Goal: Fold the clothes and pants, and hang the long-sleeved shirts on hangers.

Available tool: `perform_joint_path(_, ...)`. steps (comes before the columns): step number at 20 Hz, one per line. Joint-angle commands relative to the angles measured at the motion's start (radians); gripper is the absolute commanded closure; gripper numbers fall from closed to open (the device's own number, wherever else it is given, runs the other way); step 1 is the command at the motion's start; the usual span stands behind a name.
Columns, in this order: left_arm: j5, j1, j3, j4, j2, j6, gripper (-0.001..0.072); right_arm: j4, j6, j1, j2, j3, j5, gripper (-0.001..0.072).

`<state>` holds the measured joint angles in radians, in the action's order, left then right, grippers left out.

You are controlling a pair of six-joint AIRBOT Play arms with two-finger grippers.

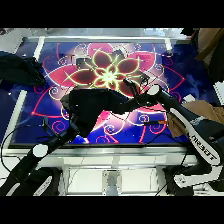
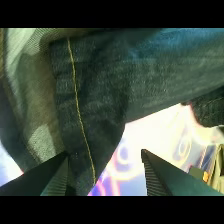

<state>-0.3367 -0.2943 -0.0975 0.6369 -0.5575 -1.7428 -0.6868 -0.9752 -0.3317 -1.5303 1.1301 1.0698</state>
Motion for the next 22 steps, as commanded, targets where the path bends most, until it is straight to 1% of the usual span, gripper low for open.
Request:
perform_joint_path(1,0.057,-0.03,0.0,-0.011,-0.022,0.002,0.0195,-0.024,0.0,0.001,0.028,0.004,0.052,0.0104)
perform_joint_path(4,0.047,-0.054,0.0,-0.019,-0.057,0.0,0.0195,-0.027,0.0,0.001,0.049,0.004,0.012,0.0103)
perform_joint_path(7,-0.03,-0.083,0.0,-0.04,-0.076,0.0,0.0195,-0.03,0.0,0.001,0.038,0.004,-0.06,0.0103)
perform_joint_path(8,-0.031,-0.101,0.0,-0.04,-0.078,0.0,0.0196,-0.032,0.0,0.001,0.033,0.004,-0.081,0.0103)
perform_joint_path(11,0.019,-0.137,0.0,-0.041,-0.079,0.0,0.0196,-0.032,-0.001,0.001,0.012,0.004,-0.101,0.0103)
perform_joint_path(13,0.02,-0.136,0.0,-0.04,-0.079,0.0,0.0196,-0.036,0.0,0.001,-0.006,0.004,-0.114,0.0103)
perform_joint_path(16,0.064,-0.136,0.0,-0.04,-0.079,0.0,0.0196,-0.048,-0.002,0.001,-0.023,0.004,-0.203,0.0103)
perform_joint_path(18,0.103,-0.136,0.0,-0.04,-0.079,0.0,0.0197,-0.062,-0.011,0.001,-0.026,0.004,-0.223,0.0104)
perform_joint_path(20,0.111,-0.136,0.0,-0.04,-0.079,0.0,0.0197,-0.105,-0.038,0.001,-0.026,0.004,-0.208,0.0104)
perform_joint_path(22,0.112,-0.136,0.0,-0.04,-0.079,0.0,0.0197,-0.195,-0.083,0.002,-0.026,0.004,-0.202,0.0104)
